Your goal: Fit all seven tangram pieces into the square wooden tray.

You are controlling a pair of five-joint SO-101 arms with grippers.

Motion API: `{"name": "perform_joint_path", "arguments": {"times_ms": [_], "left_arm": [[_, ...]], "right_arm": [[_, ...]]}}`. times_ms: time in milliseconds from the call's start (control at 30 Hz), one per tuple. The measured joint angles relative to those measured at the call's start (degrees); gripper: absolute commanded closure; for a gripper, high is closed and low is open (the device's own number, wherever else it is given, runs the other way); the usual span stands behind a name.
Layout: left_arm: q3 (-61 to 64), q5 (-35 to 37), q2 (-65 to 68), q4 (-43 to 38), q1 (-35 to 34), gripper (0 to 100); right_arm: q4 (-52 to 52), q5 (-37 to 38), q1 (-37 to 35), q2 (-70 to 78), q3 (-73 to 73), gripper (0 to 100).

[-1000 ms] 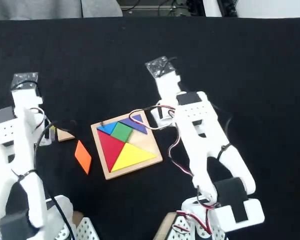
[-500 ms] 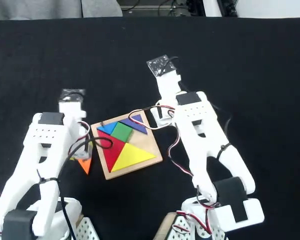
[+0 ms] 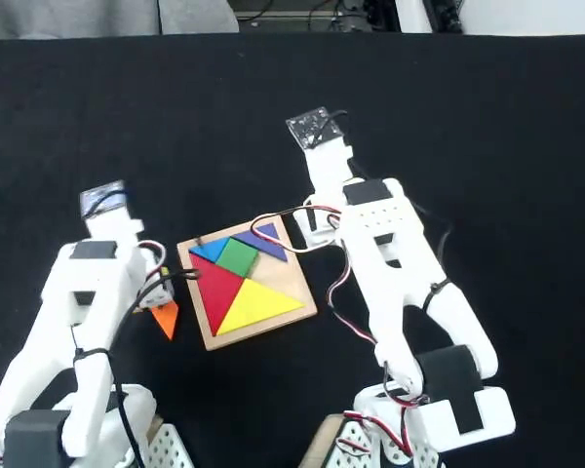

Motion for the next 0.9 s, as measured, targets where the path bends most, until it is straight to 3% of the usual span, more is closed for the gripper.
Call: {"name": "perform_joint_path", "arguments": {"times_ms": [200, 367, 667, 900], "left_arm": [[2.5, 5.2, -0.1, -5.1, -2.4, 86], [2.5, 6.5, -0.1, -5.3, -2.7, 72], [3.3, 8.1, 4.2, -9.6, -2.6, 73], [-2.6, 8.1, 13.5, -8.1, -2.8, 73]], "right_arm": [[0.0, 0.8, 0.0, 0.0, 0.0, 98.7], [-0.7, 2.6, 0.0, 0.0, 0.6, 98.7], [-0.9, 3.1, 0.0, 0.5, 0.9, 98.7], [-0.9, 3.1, 0.0, 0.5, 0.9, 98.7]]}}
